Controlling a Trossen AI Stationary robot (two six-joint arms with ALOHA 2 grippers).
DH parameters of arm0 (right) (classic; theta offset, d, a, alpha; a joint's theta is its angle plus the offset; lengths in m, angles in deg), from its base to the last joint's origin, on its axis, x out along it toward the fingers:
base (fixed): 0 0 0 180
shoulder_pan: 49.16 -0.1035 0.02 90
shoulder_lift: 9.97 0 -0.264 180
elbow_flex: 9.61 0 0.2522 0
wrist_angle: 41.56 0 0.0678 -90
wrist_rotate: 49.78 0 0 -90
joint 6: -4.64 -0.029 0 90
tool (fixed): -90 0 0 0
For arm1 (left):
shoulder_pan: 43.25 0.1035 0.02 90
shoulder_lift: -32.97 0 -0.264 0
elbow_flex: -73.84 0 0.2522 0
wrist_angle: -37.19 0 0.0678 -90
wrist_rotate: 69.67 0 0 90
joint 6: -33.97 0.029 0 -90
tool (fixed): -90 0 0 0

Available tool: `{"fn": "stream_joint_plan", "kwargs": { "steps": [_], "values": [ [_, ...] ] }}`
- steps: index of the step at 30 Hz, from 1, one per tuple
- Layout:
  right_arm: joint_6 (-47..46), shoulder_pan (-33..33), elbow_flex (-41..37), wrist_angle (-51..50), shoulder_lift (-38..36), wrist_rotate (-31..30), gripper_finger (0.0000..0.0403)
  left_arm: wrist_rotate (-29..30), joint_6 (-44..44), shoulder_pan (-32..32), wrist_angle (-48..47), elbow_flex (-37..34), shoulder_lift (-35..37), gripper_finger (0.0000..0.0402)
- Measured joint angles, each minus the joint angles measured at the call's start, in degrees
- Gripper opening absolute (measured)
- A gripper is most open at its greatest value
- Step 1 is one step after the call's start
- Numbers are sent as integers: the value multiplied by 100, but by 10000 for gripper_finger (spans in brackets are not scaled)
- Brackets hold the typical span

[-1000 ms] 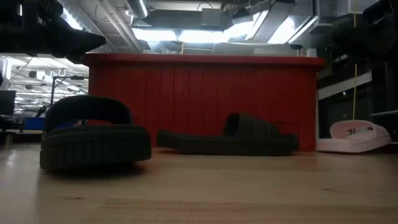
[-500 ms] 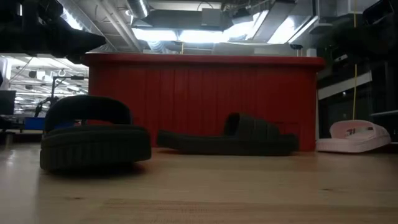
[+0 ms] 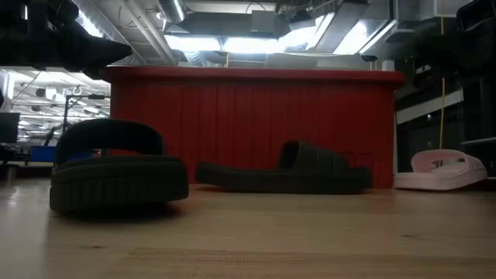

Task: Pick and place slides into bin
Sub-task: Put the black slide into the red bin

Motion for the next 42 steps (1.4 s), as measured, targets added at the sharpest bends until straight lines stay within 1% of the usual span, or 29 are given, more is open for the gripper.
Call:
{"fn": "stream_joint_plan", "kwargs": {
  "steps": [7,14,20,26,28,33,34,35,37,39,42],
  "values": [
    [8,0,-1,8,2,0,49,0,1,0,0,-2,0,6],
    [258,0,-1,11,2,0,49,0,5,-1,0,-2,0,9],
    [278,0,-1,8,1,0,49,0,141,0,0,-1,0,9],
    [-81,0,0,6,2,0,49,0,337,4,25,0,0,7],
    [-321,0,-1,4,0,0,49,0,334,4,154,1,0,8],
    [-513,0,0,2,2,2,49,0,356,4,1120,7,0,10],
    [-512,0,-1,2,1,0,49,-18,358,4,1184,38,0,10],
    [-514,0,-1,2,1,0,49,-73,387,4,1155,91,0,10],
    [-513,0,0,3,2,0,49,-273,400,4,809,245,0,9],
    [-511,0,-1,4,2,-10,49,-484,378,4,127,457,0,8],
    [-505,0,0,10,2,-206,49,-584,69,4,-864,836,-58,6]
  ]
}}
